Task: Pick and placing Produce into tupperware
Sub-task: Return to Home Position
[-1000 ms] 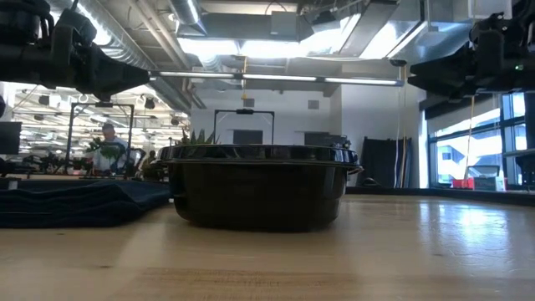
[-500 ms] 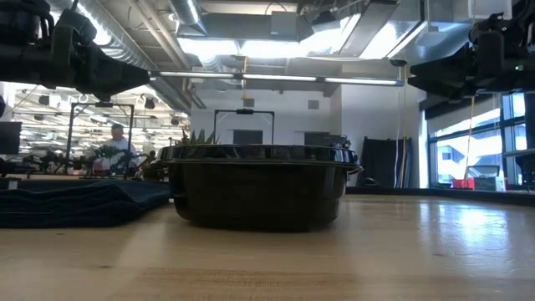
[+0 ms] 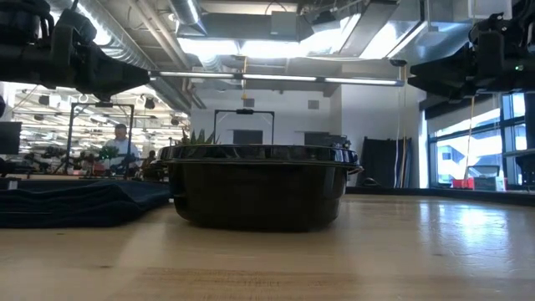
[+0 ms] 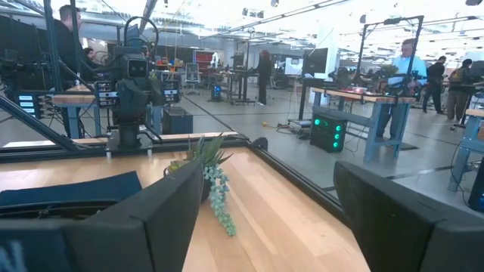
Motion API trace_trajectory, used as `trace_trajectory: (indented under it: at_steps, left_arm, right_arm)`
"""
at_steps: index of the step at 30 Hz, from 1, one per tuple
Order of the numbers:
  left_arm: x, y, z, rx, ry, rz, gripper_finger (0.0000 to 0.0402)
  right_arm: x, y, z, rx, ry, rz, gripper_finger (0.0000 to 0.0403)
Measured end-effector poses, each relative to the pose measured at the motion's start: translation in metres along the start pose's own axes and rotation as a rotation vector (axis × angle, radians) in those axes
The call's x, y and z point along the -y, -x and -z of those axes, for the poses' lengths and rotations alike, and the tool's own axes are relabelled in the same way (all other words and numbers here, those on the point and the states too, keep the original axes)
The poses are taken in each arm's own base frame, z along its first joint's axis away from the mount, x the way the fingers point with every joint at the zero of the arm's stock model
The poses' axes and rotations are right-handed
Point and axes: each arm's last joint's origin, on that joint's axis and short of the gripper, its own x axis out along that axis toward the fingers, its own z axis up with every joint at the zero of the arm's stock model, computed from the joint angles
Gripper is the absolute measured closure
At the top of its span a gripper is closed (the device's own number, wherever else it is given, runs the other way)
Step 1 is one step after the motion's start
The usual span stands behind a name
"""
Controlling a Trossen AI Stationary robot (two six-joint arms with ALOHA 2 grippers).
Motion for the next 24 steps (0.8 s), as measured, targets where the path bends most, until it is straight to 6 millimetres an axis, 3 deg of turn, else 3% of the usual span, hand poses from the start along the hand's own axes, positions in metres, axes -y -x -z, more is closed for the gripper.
trace_trajectory:
  at_steps: [24]
  left_arm:
    - [0.0,0.0,0.0,0.0,0.0,0.0,0.0321]
  right_arm:
    - [0.0,0.0,-0.0001,0.0,0.0,0.0,0.0105]
